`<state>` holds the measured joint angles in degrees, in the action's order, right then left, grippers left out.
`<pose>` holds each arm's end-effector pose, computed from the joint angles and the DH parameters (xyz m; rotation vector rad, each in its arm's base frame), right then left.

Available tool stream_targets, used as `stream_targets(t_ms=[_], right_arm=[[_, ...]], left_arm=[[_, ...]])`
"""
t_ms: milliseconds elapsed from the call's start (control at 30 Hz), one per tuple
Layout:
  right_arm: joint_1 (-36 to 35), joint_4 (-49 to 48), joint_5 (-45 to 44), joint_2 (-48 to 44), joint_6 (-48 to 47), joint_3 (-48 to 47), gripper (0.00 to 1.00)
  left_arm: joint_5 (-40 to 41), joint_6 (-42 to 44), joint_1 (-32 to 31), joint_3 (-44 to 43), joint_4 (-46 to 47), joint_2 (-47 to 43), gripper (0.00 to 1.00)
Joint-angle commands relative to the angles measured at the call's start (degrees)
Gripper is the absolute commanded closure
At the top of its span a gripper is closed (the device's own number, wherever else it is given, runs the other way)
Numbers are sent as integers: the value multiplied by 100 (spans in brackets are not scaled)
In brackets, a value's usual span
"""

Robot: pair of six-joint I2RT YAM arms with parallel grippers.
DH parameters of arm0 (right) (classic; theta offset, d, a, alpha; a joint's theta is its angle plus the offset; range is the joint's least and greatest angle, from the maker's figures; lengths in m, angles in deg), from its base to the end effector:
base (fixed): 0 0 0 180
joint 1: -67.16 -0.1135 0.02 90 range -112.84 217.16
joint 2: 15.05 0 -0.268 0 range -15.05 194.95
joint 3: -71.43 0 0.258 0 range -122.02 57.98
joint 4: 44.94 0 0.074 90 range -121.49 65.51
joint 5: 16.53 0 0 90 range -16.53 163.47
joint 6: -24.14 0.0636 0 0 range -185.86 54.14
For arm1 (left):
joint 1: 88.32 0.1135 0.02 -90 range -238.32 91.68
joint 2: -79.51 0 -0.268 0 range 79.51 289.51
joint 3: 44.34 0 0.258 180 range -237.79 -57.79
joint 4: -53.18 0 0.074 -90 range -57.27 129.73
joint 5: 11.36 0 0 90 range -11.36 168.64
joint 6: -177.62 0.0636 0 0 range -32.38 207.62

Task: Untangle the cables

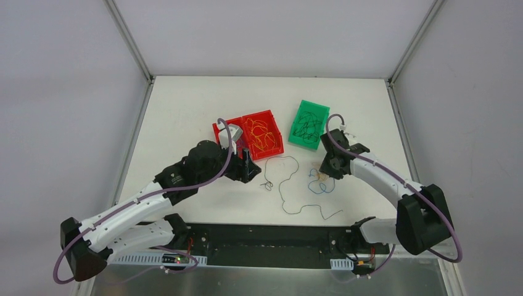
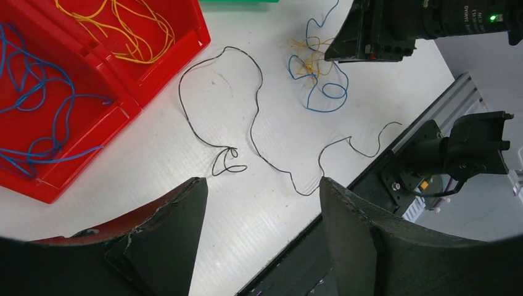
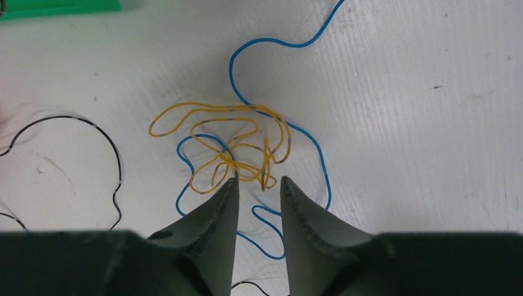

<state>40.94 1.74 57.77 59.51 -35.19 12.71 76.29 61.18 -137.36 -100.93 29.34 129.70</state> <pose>0.2402 0.0991 0.1814 0.1880 2.5878 -0.0123 0.1528 -0.1800 0.3069 0.4184 1.9415 -0.9245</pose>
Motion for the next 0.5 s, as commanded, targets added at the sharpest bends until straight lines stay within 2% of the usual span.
stream_targets(t_ms=[0, 67, 100, 300, 467], right_arm=[[29, -158, -125, 6, -19, -13, 78], [22, -78, -64, -73, -18, -91, 96], [26, 12, -4, -145, -18, -154, 100], [32, 616, 337, -975, 0, -695, 100], [42, 996, 572, -1224, -18, -1117, 100]], left_arm=[[138, -72, 7, 87, 244, -197, 32], [160, -66, 1, 108, 240, -218, 32], [171, -64, 1, 124, 244, -213, 32], [26, -21, 7, 134, 354, -105, 32], [-155, 32, 8, 126, 604, 5, 31]])
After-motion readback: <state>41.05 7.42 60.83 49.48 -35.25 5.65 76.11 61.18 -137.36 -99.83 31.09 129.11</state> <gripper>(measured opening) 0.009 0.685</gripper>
